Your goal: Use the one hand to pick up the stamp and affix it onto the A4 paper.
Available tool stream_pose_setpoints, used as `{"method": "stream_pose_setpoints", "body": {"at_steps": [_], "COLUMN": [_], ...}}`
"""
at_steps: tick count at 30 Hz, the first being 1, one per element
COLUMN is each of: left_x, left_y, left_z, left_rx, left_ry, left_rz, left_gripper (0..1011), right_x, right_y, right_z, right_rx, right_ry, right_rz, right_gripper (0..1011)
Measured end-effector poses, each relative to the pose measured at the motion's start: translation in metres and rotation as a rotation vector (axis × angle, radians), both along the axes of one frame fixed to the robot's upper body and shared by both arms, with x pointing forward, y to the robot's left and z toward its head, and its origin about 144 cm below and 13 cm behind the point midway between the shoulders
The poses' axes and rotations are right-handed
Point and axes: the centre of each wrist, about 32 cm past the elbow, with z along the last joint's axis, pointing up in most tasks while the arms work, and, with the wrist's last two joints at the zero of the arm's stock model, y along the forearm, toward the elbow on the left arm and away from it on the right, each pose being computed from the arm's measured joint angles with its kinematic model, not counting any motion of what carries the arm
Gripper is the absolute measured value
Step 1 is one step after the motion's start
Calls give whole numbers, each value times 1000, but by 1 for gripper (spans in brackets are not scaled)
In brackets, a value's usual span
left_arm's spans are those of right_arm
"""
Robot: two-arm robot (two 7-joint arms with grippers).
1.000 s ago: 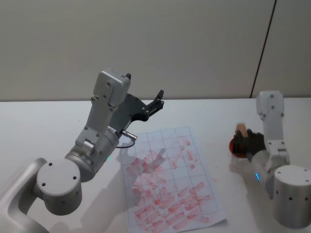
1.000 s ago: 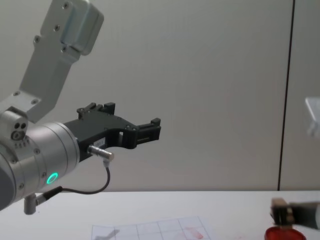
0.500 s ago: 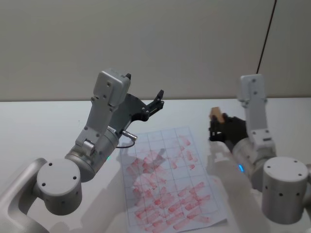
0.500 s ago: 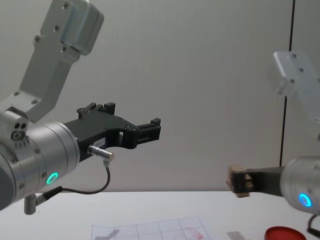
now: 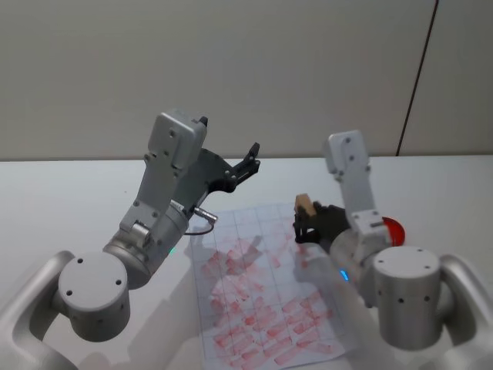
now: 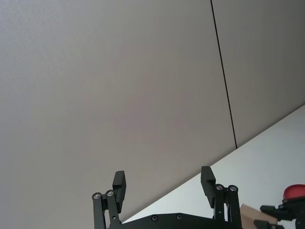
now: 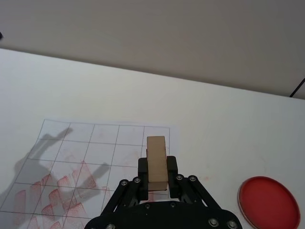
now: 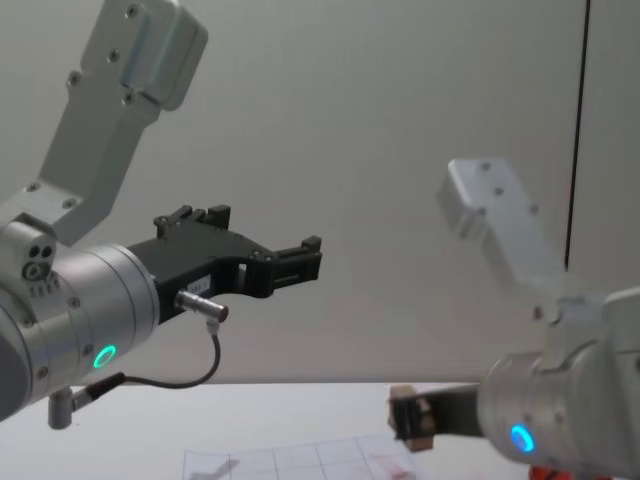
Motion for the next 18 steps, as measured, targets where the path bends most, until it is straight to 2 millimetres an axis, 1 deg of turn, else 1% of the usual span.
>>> {"method": "stream_pose_setpoints", "body": {"at_steps": [9,18], "left_x": [0,0], "left_y": [0,0], "left_z": [0,0], "left_rx": [0,0], "left_ry": [0,0], "left_rz": [0,0], "left_gripper": [1001,1001], "right_x": [15,24], "right_y": [12,15], "right_z": [-14,-22], "right_rx": [-39,-61], "right_ry": [63,98], "right_rz": [4,-4], "right_gripper": [214,214]}}
